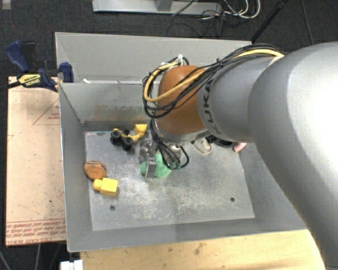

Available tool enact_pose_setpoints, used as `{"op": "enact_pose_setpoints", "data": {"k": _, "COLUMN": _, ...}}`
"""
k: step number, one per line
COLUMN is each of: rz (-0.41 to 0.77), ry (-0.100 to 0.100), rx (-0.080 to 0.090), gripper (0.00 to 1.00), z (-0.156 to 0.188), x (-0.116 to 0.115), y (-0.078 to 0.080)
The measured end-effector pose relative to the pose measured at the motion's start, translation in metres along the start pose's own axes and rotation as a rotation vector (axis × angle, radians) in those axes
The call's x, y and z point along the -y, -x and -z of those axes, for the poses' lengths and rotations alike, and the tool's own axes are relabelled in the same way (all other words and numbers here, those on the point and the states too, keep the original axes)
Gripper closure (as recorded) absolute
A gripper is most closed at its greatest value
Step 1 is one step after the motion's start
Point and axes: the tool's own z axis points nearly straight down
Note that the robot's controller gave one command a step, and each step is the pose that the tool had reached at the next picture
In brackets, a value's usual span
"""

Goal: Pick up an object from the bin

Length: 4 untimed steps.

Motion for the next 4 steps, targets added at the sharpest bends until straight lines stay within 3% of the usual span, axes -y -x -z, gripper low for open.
{"op": "enact_pose_setpoints", "data": {"k": 1, "rz": -0.005, "ry": -0.003, "rx": -0.012, "gripper": 1.0, "z": 0.051, "x": 0.005, "y": -0.005}}
{"op": "enact_pose_setpoints", "data": {"k": 2, "rz": 0.025, "ry": 0.001, "rx": 0.006, "gripper": 1.0, "z": 0.045, "x": 0.051, "y": 0.017}}
{"op": "enact_pose_setpoints", "data": {"k": 3, "rz": 0.016, "ry": -0.008, "rx": -0.022, "gripper": 1.0, "z": 0.05, "x": 0.066, "y": 0.002}}
{"op": "enact_pose_setpoints", "data": {"k": 4, "rz": 0.023, "ry": -0.004, "rx": -0.016, "gripper": 1.0, "z": 0.07, "x": 0.059, "y": 0.001}}
